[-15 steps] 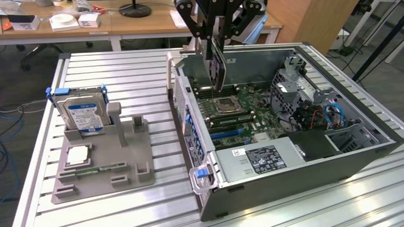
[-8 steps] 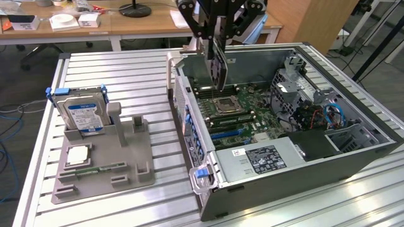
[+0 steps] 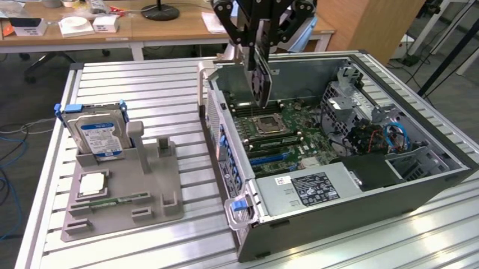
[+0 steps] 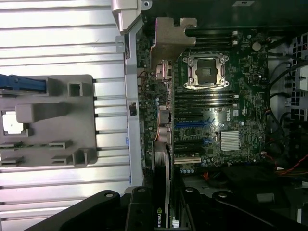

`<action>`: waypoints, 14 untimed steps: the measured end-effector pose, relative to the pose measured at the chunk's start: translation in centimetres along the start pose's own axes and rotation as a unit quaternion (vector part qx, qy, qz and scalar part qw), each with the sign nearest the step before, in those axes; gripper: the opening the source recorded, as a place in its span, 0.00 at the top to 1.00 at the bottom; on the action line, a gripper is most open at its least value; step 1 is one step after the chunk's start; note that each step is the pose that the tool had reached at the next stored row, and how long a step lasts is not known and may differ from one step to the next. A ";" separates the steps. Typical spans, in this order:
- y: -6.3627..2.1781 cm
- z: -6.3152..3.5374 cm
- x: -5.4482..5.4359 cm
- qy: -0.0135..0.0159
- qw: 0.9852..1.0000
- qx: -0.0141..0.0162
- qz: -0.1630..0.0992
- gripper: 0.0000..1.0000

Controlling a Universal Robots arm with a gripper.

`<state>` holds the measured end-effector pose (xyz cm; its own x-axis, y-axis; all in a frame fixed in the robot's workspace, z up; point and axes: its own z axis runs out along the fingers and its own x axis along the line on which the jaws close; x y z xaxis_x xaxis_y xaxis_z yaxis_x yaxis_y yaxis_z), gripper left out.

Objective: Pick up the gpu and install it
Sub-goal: 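Pick up the gpu and move the gpu toward the slot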

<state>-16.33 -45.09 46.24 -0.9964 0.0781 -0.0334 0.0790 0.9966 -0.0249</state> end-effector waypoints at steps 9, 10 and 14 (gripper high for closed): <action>0.01 0.01 -0.1 0.000 1.000 0.000 0.000 0.74; 0.01 0.01 -0.2 0.000 1.000 0.000 0.000 0.74; 0.02 0.01 -0.3 0.000 1.000 0.000 0.000 0.74</action>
<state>-16.01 -45.09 46.25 -0.9964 0.0780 -0.0333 0.0788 0.9966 -0.0249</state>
